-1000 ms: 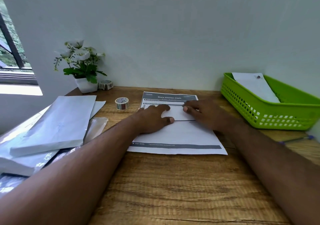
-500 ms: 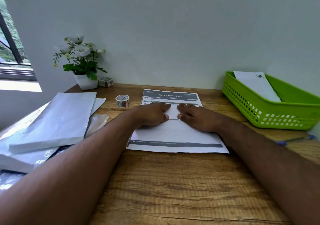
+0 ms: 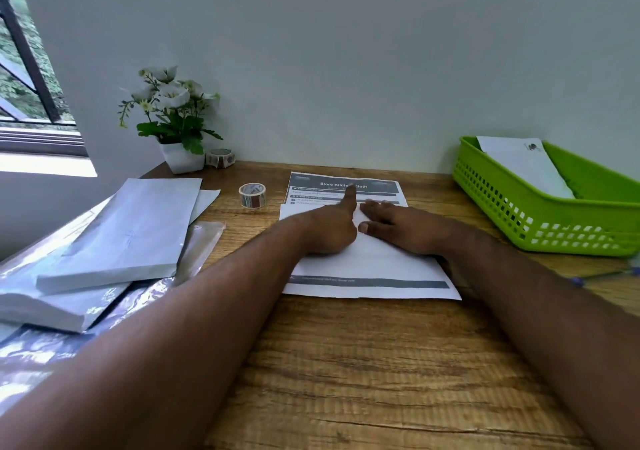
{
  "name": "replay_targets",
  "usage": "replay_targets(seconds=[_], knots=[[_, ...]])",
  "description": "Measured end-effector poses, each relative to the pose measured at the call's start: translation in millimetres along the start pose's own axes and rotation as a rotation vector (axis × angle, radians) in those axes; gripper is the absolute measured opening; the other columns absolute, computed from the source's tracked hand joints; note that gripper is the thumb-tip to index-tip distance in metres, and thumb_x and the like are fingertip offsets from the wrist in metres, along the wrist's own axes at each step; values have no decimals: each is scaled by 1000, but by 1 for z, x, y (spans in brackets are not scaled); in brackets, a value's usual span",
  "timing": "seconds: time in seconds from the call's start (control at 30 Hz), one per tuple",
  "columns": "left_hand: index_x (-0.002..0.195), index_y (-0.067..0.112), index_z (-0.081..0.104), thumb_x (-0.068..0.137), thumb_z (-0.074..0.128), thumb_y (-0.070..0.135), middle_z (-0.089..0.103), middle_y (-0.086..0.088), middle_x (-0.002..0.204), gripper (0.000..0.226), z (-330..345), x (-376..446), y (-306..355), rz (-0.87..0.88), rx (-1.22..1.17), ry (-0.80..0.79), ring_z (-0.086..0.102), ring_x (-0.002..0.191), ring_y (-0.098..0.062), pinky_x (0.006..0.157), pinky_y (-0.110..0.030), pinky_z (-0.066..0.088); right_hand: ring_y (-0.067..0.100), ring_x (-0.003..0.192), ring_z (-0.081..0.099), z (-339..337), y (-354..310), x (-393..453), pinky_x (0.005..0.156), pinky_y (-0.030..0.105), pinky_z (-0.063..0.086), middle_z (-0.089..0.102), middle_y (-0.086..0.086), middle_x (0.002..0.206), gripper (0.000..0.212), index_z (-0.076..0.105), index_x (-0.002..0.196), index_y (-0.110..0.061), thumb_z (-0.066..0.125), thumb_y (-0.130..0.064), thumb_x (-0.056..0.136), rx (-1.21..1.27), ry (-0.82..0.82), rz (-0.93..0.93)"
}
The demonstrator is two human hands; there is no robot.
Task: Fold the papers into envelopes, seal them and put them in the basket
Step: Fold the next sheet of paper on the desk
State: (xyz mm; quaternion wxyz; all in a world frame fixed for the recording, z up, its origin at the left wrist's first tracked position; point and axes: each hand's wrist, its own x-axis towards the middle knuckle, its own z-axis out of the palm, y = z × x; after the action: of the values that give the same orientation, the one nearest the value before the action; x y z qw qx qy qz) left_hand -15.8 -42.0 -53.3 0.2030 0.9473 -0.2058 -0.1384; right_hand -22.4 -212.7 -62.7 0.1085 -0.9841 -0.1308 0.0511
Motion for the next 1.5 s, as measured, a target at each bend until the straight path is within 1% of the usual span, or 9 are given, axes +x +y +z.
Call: replay_targets(seconds=[0.33, 0.47, 0.57, 0.73, 0.8, 0.97, 1.1, 1.37, 1.5], knots=[[154, 29, -5, 102, 32, 26, -1, 0, 163, 64, -15, -10, -46, 15, 84, -17, 3, 149, -23, 121, -41, 4, 13, 147, 15, -13, 35, -26, 118, 52, 7, 13, -11, 159, 52, 20, 151, -29, 22, -45, 102, -134, 0, 218], [156, 21, 4, 103, 29, 16, -1, -1, 163, 59, -16, -10, -36, 39, 127, -23, 1, 149, -19, 119, -34, 1, 21, 142, 28, -8, -14, -25, 117, 50, 12, 34, 4, 153, 44, 31, 145, -18, 23, -31, 104, -284, 159, 130], [155, 14, 15, 101, 30, 12, 15, -10, 161, 55, -15, -11, -32, 45, 138, -5, 14, 148, -25, 119, -37, 10, 27, 136, 38, -3, -62, -14, 110, 36, 27, 43, 11, 147, 44, 36, 144, -11, 30, -27, 104, 91, 253, 17], [140, 7, 43, 102, 30, 14, 47, -17, 143, 41, -14, -11, -30, 23, 134, 31, 44, 131, -30, 108, -37, 33, 27, 126, 46, -5, -104, 21, 96, 29, 36, 51, 12, 135, 37, 49, 132, -6, 33, -12, 99, 874, 480, 243], [140, 8, 44, 101, 33, 13, 48, -16, 142, 41, -13, -11, -30, 27, 124, 56, 45, 129, -30, 106, -37, 34, 29, 118, 50, 3, -102, 30, 92, 31, 39, 55, 17, 123, 34, 50, 126, -7, 34, -12, 97, 742, 508, 282], [155, 14, 15, 103, 31, 16, 16, -8, 161, 54, -14, -11, -33, 36, 171, 32, 18, 147, -25, 117, -34, 14, 36, 128, 45, 20, -81, 27, 102, 38, 37, 45, 22, 141, 63, 13, 151, -4, 40, -17, 95, 153, 273, 314], [155, 12, 11, 105, 27, 18, 7, -5, 162, 53, -19, -15, -32, 34, 196, 19, 14, 148, -22, 116, -31, 12, 35, 123, 50, 17, -49, 18, 101, 38, 39, 51, 19, 136, 46, 39, 136, -3, 36, -12, 91, 16, 291, 362], [132, 8, 53, 98, 41, 16, 54, -13, 135, 37, -23, -18, -44, -94, 289, 95, 52, 122, -31, 101, -40, 44, 36, 123, 49, 17, -40, 17, 98, 39, 38, 51, 20, 136, 48, 44, 132, -9, 28, -40, 99, -26, 271, 356], [140, 10, 46, 96, 43, 2, 50, -12, 139, 45, -39, -37, -41, -66, 170, 192, 50, 125, -27, 101, -33, 40, 32, 126, 47, 15, -39, 19, 101, 40, 37, 49, 14, 140, 52, 47, 133, -12, 24, -45, 99, -70, 260, 327]])
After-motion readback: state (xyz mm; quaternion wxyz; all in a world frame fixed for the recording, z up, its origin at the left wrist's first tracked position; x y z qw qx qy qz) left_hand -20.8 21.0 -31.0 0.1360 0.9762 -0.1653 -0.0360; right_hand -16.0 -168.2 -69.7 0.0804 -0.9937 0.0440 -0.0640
